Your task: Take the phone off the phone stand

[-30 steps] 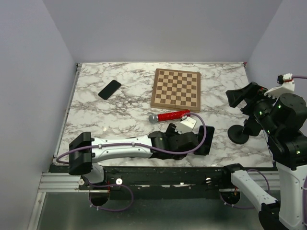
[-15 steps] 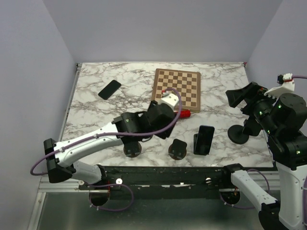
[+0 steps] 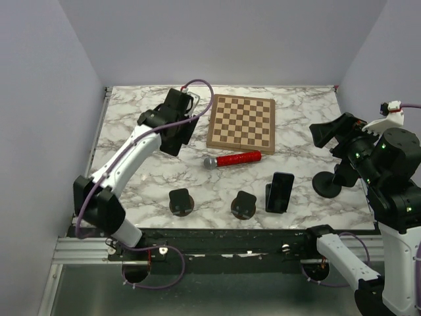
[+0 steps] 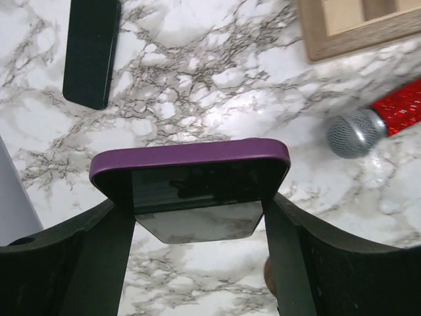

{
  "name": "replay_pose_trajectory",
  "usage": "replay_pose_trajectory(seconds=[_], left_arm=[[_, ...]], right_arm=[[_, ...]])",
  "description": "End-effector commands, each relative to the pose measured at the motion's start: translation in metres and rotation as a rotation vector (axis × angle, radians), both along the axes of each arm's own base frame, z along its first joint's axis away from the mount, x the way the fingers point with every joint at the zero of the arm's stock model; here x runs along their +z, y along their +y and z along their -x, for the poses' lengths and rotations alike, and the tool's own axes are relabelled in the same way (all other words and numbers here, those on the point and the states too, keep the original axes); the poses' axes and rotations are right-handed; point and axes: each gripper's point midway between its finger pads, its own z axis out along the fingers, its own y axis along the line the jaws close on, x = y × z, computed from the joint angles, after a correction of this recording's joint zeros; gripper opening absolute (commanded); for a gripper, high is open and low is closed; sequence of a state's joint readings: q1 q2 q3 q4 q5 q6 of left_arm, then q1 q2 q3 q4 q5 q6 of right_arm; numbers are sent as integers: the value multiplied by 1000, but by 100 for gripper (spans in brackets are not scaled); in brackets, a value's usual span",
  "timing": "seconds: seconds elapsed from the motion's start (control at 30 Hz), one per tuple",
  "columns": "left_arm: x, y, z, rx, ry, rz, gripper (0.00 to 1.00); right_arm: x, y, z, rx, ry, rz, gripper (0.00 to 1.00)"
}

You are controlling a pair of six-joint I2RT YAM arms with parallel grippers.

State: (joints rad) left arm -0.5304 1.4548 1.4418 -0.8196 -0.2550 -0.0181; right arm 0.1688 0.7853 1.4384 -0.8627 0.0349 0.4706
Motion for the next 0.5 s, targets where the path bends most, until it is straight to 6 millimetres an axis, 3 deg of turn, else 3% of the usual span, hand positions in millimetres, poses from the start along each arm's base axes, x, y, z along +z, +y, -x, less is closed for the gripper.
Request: replay_pose_trajectory(seconds=[0.0, 0.07, 0.13, 0.27, 0.47], left_arm=[[-27, 13, -50, -37, 96, -41, 0], [-44, 22, -72, -10, 125, -60, 0], [-48, 29, -88, 24, 159, -125, 0], [-63, 30, -120, 9, 200, -132, 0], [-97, 36, -137, -5, 269, -166, 0]], right_arm=[[5, 3, 3, 25, -5, 1, 100], [3, 3, 2, 26, 0, 4, 100], [2, 3, 2, 26, 9, 9, 100], [0, 3, 0, 27, 18, 19, 100], [-5, 4, -6, 26, 30, 13, 100]])
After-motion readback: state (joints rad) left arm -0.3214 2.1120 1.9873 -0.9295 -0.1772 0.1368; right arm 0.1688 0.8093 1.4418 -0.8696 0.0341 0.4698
